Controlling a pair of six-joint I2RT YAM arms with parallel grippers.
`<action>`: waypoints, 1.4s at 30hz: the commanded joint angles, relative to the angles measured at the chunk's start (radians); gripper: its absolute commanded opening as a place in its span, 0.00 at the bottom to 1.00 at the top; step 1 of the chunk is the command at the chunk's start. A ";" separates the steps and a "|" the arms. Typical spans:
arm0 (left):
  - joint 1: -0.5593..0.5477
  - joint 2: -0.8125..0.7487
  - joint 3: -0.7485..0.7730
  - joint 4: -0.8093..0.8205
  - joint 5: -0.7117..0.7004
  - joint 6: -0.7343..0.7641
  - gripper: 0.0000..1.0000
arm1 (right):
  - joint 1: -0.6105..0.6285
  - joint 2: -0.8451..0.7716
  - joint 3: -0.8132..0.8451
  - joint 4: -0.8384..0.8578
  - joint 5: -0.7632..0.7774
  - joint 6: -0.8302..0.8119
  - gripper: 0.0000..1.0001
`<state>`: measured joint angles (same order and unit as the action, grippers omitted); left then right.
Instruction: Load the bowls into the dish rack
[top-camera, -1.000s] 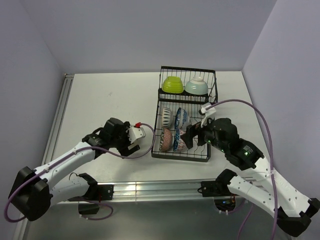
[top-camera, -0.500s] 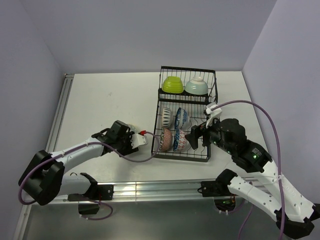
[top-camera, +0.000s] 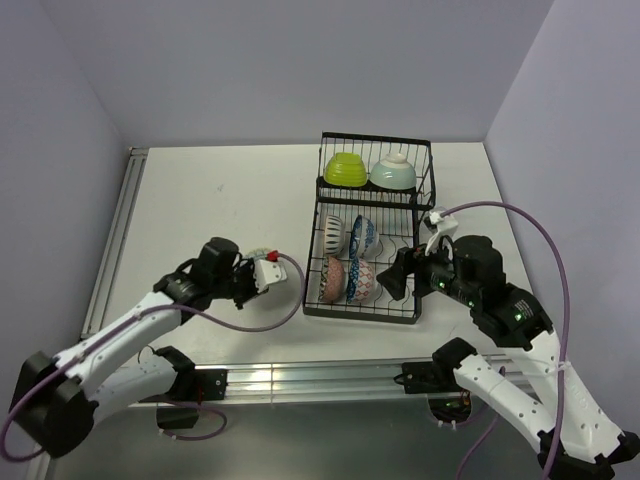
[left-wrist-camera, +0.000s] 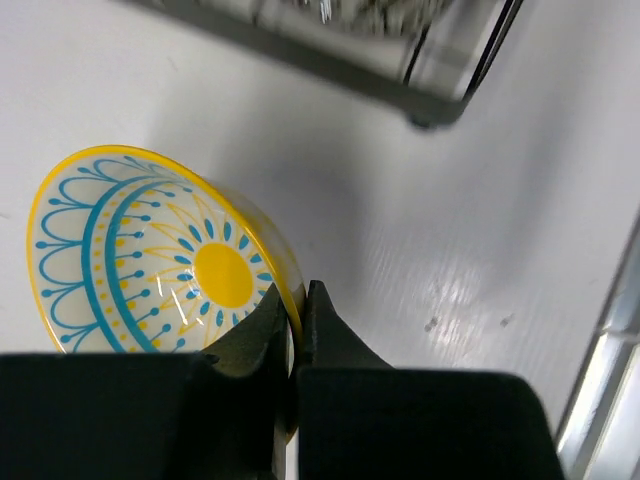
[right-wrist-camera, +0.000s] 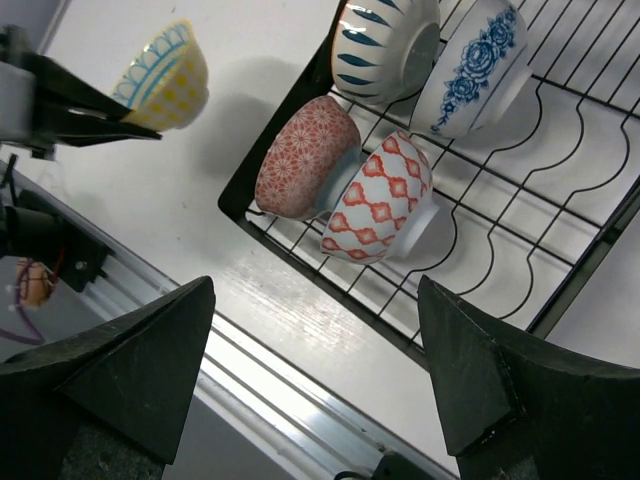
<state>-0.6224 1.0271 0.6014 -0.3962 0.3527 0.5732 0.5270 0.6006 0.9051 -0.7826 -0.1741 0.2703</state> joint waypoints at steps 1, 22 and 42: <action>-0.003 -0.183 0.083 0.112 0.146 -0.134 0.00 | -0.044 -0.016 0.029 -0.009 -0.073 0.059 0.89; -0.553 0.204 0.316 0.735 -0.121 -0.484 0.00 | -0.375 -0.150 -0.041 -0.040 -0.369 0.411 0.99; -0.652 0.406 0.396 0.965 -0.167 -0.526 0.00 | -0.387 -0.171 -0.121 0.003 -0.340 0.491 1.00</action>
<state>-1.2369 1.4391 0.9260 0.4015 0.1329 0.0547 0.1493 0.4229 0.7837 -0.8322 -0.5167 0.7326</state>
